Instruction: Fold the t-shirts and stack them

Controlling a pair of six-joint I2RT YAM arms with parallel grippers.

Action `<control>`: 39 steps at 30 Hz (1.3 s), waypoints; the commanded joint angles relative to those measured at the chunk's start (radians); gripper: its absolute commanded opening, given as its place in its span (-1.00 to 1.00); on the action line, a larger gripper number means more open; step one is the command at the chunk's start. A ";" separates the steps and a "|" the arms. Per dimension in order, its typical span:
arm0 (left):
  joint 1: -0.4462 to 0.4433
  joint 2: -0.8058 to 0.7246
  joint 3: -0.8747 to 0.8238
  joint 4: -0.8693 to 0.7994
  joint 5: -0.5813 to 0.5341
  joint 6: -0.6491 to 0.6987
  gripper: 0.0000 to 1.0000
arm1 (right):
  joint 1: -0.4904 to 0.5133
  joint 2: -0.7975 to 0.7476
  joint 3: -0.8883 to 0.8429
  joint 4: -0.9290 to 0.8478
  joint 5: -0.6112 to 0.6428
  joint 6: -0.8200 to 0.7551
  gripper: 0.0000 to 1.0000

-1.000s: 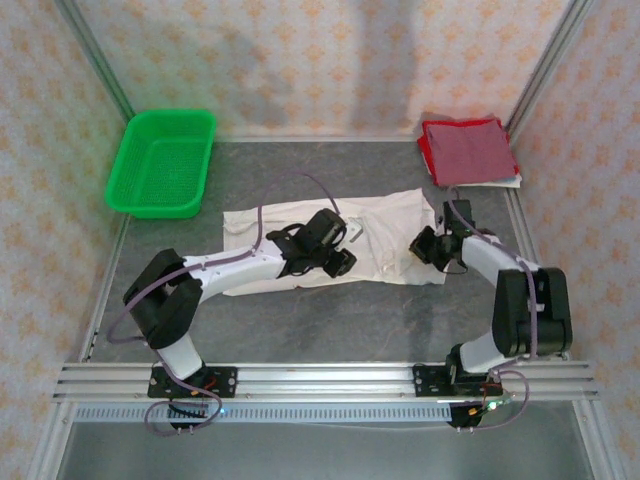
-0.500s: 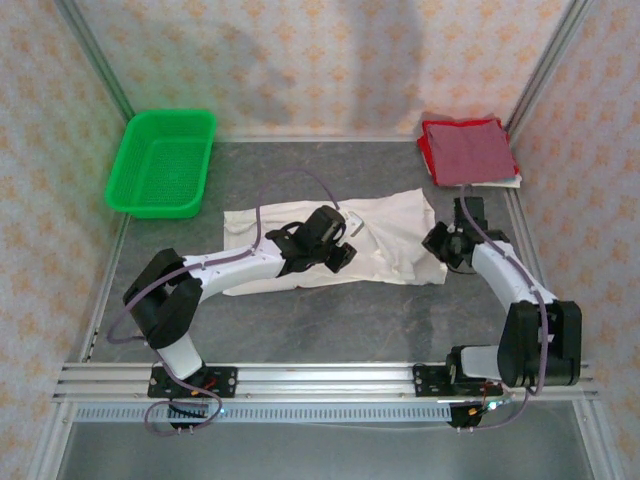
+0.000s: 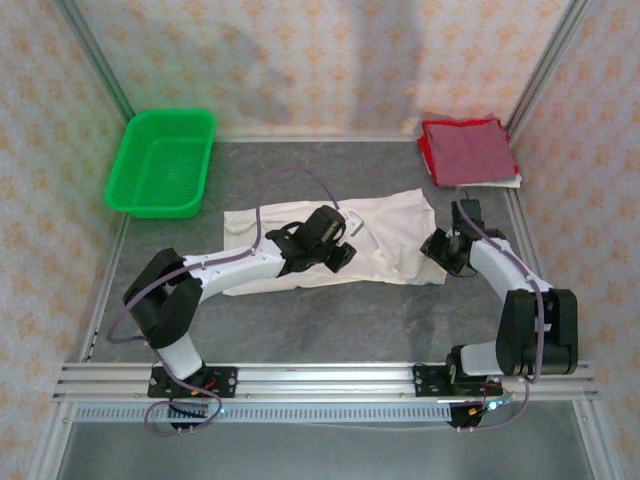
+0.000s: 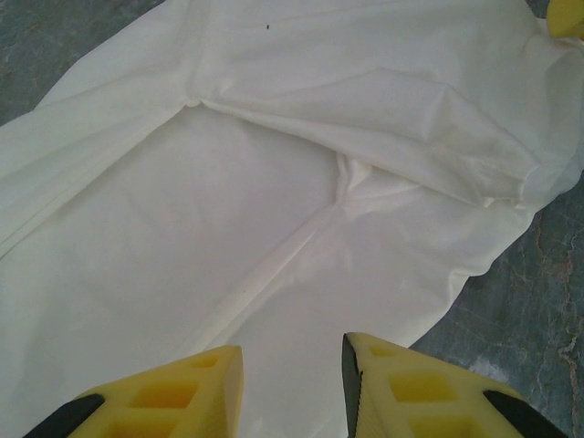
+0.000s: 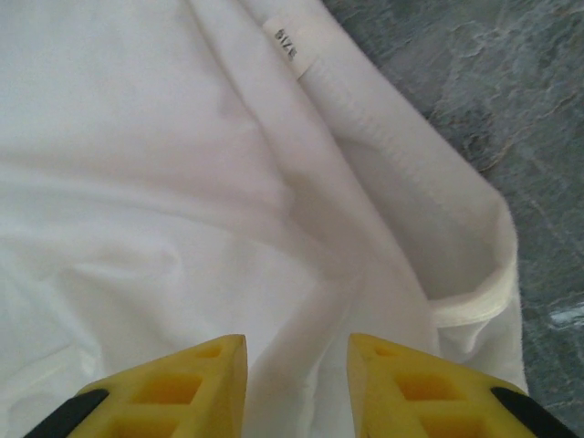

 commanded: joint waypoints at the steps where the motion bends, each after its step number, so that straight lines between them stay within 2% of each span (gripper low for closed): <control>1: 0.001 0.027 0.026 0.014 -0.011 -0.007 -0.31 | -0.003 -0.017 -0.017 -0.014 -0.038 -0.001 -0.33; 5: 0.000 0.059 0.057 0.010 0.055 -0.005 -0.20 | 0.003 0.016 -0.028 -0.008 -0.045 -0.014 -0.35; 9: -0.040 0.122 0.143 -0.018 0.109 0.010 -0.09 | 0.003 0.042 -0.034 -0.002 -0.033 -0.011 -0.67; 15: -0.136 0.296 0.360 -0.131 0.075 0.036 -0.08 | 0.001 0.045 -0.057 0.011 0.033 0.027 -1.00; 22: -0.163 0.458 0.582 -0.261 0.071 -0.049 -0.02 | -0.003 0.022 -0.091 0.036 0.040 0.043 -1.00; 27: -0.163 0.494 0.616 -0.299 0.020 -0.102 0.00 | -0.003 -0.001 -0.105 0.050 0.042 0.041 -1.00; 35: -0.162 0.565 0.676 -0.329 -0.041 -0.169 -0.39 | -0.005 -0.007 -0.122 0.082 0.031 0.038 -1.00; 38: -0.162 0.568 0.686 -0.334 -0.046 -0.203 -0.86 | -0.005 -0.007 -0.125 0.079 0.036 0.035 -1.00; 39: -0.163 0.562 0.685 -0.338 -0.049 -0.217 -0.96 | -0.005 -0.008 -0.125 0.077 0.039 0.034 -1.00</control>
